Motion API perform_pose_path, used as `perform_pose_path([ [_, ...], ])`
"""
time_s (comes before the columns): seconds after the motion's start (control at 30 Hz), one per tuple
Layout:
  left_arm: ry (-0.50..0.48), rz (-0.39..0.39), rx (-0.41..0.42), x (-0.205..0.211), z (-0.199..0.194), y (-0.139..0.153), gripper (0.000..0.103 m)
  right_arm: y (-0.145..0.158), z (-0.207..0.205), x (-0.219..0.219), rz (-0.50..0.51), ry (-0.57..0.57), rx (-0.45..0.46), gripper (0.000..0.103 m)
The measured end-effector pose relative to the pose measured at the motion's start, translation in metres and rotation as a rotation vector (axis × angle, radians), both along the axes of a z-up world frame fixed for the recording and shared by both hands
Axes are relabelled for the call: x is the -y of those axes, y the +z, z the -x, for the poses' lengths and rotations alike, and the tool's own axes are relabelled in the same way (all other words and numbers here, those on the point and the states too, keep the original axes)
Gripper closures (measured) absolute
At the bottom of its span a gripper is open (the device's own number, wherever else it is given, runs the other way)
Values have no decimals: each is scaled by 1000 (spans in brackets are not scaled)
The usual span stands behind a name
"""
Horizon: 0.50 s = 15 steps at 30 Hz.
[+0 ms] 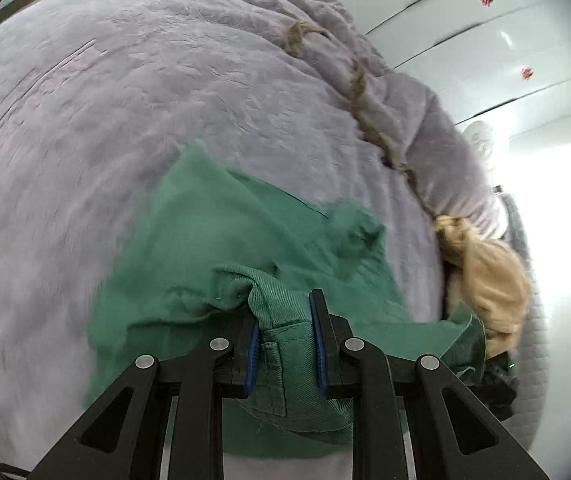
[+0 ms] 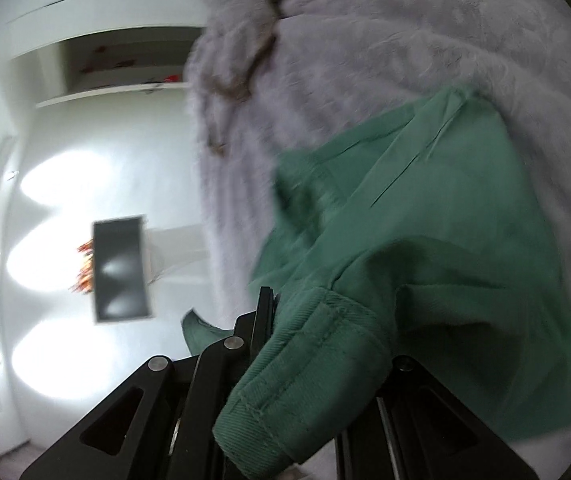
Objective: Fold large clothes
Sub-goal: 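Lift the hem with both grippers and fold it over toward the collar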
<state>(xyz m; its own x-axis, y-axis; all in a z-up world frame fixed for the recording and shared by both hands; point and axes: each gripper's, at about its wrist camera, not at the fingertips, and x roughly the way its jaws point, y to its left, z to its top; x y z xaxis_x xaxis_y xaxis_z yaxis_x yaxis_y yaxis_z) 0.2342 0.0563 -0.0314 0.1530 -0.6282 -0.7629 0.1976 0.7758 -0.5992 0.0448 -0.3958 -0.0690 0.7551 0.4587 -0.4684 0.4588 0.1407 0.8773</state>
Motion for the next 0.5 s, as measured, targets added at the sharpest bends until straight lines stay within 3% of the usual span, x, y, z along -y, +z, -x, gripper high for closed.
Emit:
perform_pose_path([
  [0.13,-42,-102,12,24,-27,-36,79,-41,-27,9,-8,-27,-91,94],
  [0.33,-103,-193,26,45,-45,-72,78,-74,-44,16,-10,-70,-111,89],
  [0.43,-105,-148,-2,36,-47,-71,75,-73,-36,16,-26,-99,-86,68],
  [0.47,-105,-141,-9,34,-48,-68,75,-64,-31,17,-10,-123,-70,48],
  [0.5,-113,-133,-6,32,-47,-62,75,-58,-28,18,4,-133,-58,37],
])
